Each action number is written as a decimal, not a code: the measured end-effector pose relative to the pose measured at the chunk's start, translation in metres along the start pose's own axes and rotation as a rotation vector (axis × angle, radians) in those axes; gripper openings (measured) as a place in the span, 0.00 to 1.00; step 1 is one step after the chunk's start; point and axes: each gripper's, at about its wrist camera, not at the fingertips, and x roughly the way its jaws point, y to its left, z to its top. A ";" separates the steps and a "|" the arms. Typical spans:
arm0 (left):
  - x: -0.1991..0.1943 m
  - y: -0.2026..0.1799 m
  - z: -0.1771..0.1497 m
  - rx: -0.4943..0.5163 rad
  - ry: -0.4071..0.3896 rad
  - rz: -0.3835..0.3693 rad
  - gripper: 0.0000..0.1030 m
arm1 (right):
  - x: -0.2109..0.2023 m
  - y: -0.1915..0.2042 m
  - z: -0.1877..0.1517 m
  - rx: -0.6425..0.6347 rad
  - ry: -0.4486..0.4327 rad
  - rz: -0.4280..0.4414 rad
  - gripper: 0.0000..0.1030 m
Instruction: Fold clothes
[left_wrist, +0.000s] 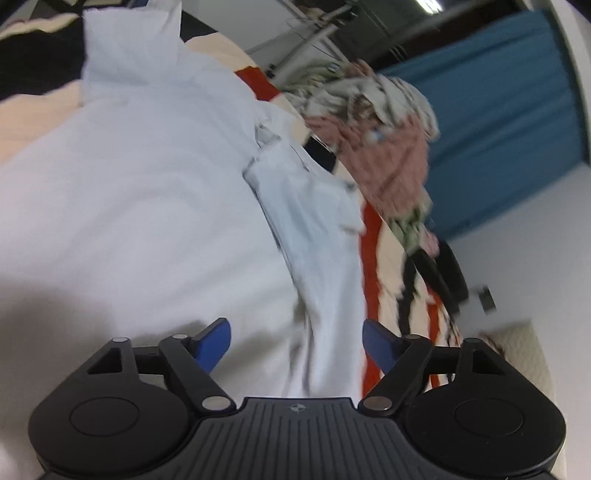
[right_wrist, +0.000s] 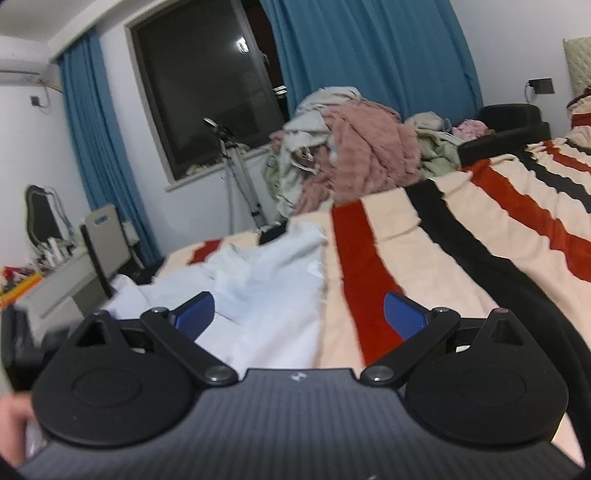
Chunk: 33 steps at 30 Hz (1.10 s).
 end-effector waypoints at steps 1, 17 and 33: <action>0.021 0.000 0.008 -0.014 -0.008 0.008 0.69 | 0.004 -0.003 -0.001 0.001 0.004 -0.015 0.97; 0.173 -0.069 0.076 0.415 -0.123 0.284 0.02 | 0.089 0.001 -0.041 -0.020 0.101 -0.001 0.97; -0.010 -0.025 -0.021 0.387 -0.019 0.129 0.41 | 0.083 -0.001 -0.043 -0.014 0.085 0.001 0.97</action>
